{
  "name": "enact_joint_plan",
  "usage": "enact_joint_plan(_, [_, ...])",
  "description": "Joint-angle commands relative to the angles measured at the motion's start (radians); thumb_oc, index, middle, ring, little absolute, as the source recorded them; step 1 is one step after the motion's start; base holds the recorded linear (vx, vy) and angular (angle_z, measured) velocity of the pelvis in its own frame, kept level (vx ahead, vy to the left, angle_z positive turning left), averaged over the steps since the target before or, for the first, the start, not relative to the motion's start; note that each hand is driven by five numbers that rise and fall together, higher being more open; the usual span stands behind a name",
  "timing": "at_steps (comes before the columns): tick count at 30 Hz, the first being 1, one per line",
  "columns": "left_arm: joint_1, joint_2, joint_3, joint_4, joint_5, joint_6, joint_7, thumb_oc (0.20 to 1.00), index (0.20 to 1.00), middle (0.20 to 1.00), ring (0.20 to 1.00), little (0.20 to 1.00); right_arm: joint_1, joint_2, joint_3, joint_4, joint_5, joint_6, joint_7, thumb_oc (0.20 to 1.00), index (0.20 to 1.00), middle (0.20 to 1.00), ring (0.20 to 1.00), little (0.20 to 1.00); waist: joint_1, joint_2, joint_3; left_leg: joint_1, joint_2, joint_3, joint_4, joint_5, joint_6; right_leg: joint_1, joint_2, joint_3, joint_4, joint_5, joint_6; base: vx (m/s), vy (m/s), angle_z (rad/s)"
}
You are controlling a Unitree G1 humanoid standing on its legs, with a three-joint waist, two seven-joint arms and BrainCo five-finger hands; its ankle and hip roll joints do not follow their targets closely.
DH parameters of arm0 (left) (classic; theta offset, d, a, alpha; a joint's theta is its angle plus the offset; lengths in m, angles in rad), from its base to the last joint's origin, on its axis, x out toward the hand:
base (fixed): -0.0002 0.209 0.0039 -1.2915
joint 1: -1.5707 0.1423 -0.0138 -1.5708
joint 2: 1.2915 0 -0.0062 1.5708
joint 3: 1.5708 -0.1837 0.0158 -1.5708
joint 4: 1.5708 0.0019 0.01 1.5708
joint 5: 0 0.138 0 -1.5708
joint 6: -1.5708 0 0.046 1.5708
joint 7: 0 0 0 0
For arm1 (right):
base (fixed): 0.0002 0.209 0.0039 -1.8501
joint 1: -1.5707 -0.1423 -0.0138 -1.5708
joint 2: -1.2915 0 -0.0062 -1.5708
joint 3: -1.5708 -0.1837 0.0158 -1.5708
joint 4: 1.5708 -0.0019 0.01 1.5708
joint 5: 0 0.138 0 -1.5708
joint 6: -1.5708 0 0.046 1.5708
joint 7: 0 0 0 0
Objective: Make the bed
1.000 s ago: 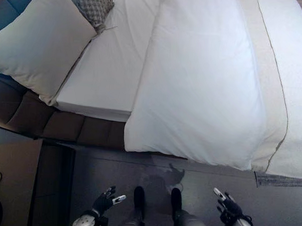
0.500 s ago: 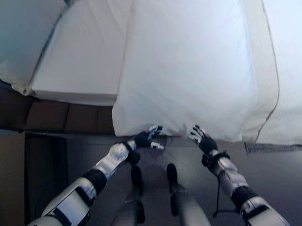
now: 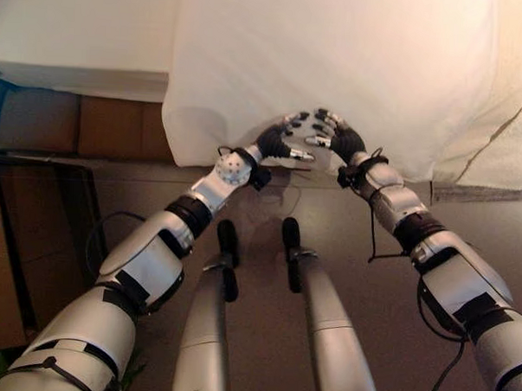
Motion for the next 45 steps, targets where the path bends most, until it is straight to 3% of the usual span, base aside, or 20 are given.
enact_joint_plan(1, [-0.065,0.001,0.034,0.069,0.019,-0.055,0.076,1.000,1.000,1.000,1.000,1.000,-0.054,-0.004,0.008,0.056,0.020,-0.036,-0.014,1.000,1.000,1.000,1.000,1.000,0.015,-0.014,-0.047,-0.008,0.049,-0.020,0.048,-0.039,-0.083,-0.018,-0.033,0.050,-0.016,0.017,0.112,-0.01,-0.012,-0.05])
enact_joint_plan(3, [-0.164,0.037,0.004,0.159,0.061,-0.034,0.099,1.000,1.000,1.000,1.000,1.000,-0.163,-0.006,0.055,0.172,-0.002,-0.018,-0.022,1.000,1.000,1.000,1.000,1.000,0.021,-0.014,-0.040,-0.046,0.049,-0.025,0.083,-0.057,-0.073,-0.058,-0.028,0.053,0.007,0.016,0.114,0.00,0.012,-0.02])
enact_joint_plan(7, [-0.214,0.047,0.018,0.205,0.039,-0.024,0.118,1.000,1.000,1.000,1.000,1.000,-0.217,-0.018,0.072,0.223,-0.028,-0.008,-0.034,1.000,1.000,1.000,1.000,1.000,0.021,-0.012,-0.042,-0.073,0.049,-0.025,0.099,-0.061,-0.075,-0.080,-0.031,0.048,0.017,0.015,0.115,-0.01,-0.009,-0.06])
enact_joint_plan(10, [-0.318,0.087,0.010,0.316,0.069,0.045,0.150,1.000,1.000,1.000,1.000,1.000,-0.310,-0.070,0.107,0.346,-0.105,0.030,-0.081,1.000,1.000,1.000,1.000,1.000,0.024,-0.001,-0.032,-0.080,0.047,-0.027,0.083,-0.054,-0.079,-0.081,-0.039,0.043,0.002,0.016,0.112,0.00,0.000,0.00])
enact_joint_plan(13, [-0.345,0.117,0.020,0.353,0.044,0.066,0.152,1.000,1.000,1.000,1.000,1.000,-0.328,-0.092,0.102,0.382,-0.104,0.044,-0.101,1.000,1.000,1.000,1.000,1.000,0.026,0.000,-0.028,-0.082,0.047,-0.026,0.076,-0.049,-0.081,-0.084,-0.041,0.041,-0.005,0.019,0.112,0.00,0.000,0.00])
enact_joint_plan(17, [-0.342,0.178,0.087,0.409,-0.045,0.110,0.190,1.000,1.000,1.000,1.000,1.000,-0.330,-0.131,0.082,0.438,-0.129,0.067,-0.169,1.000,1.000,1.000,1.000,1.000,0.029,0.001,-0.016,-0.069,0.049,-0.025,0.073,-0.051,-0.084,-0.072,-0.041,0.044,-0.009,0.014,0.109,0.00,0.002,-0.01])
enact_joint_plan(22, [-0.302,0.261,0.112,0.458,0.011,0.159,0.217,1.000,1.000,1.000,1.000,1.000,-0.289,-0.176,0.012,0.457,-0.139,0.064,-0.254,1.000,1.000,1.000,1.000,1.000,0.028,0.011,-0.012,-0.042,0.050,-0.022,0.029,-0.039,-0.083,-0.048,-0.040,0.051,-0.053,0.028,0.108,0.00,0.000,0.00])
enact_joint_plan(28, [-0.138,0.331,0.273,0.511,-0.055,0.193,0.254,1.000,1.000,1.000,1.000,1.000,-0.178,-0.257,-0.136,0.509,-0.112,0.082,-0.325,1.000,1.000,1.000,1.000,1.000,0.030,0.024,0.018,0.077,0.049,-0.014,-0.108,0.006,-0.088,0.062,-0.038,0.061,-0.177,0.062,0.118,0.00,0.000,-0.02])
enact_joint_plan(33, [-0.032,0.329,0.353,0.524,-0.062,0.208,0.266,1.000,1.000,1.000,1.000,1.000,-0.089,-0.255,-0.222,0.500,-0.112,0.071,-0.365,1.000,1.000,1.000,1.000,1.000,0.027,0.031,0.023,0.159,0.044,-0.009,-0.198,0.037,-0.088,0.145,-0.041,0.057,-0.251,0.083,0.121,0.00,-0.002,0.01])
enact_joint_plan(36, [0.111,0.297,0.433,0.508,-0.063,0.202,0.273,1.000,1.000,1.000,1.000,1.000,0.037,-0.231,-0.309,0.493,-0.108,0.070,-0.372,1.000,1.000,1.000,1.000,1.000,0.030,0.036,0.006,0.290,0.026,-0.013,-0.319,0.077,-0.088,0.273,-0.041,0.047,-0.352,0.108,0.127,0.04,-0.012,0.05])
enact_joint_plan(39, [0.291,0.207,0.469,0.433,-0.046,0.159,0.221,1.000,1.000,1.000,1.000,1.000,0.205,-0.186,-0.383,0.475,-0.105,0.052,-0.341,1.000,1.000,1.000,1.000,1.000,0.042,0.037,-0.032,0.471,0.016,-0.023,-0.466,0.120,-0.087,0.446,-0.047,0.029,-0.463,0.127,0.135,0.10,-0.024,0.08])
enact_joint_plan(43, [0.441,0.159,0.504,0.366,-0.059,0.114,0.170,1.000,1.000,1.000,1.000,1.000,0.355,-0.128,-0.450,0.420,-0.086,0.012,-0.315,1.000,1.000,1.000,1.000,1.000,0.043,0.034,-0.060,0.621,0.015,-0.021,-0.583,0.154,-0.087,0.594,-0.052,0.020,-0.556,0.149,0.140,0.12,0.011,0.13])
enact_joint_plan(45, [0.519,0.097,0.483,0.322,-0.037,0.086,0.139,1.000,1.000,1.000,1.000,1.000,0.453,-0.061,-0.518,0.401,0.022,-0.020,-0.280,1.000,1.000,1.000,1.000,1.000,0.046,0.035,-0.086,0.686,0.016,-0.018,-0.635,0.174,-0.093,0.658,-0.060,0.010,-0.596,0.166,0.142,0.13,0.039,0.11])
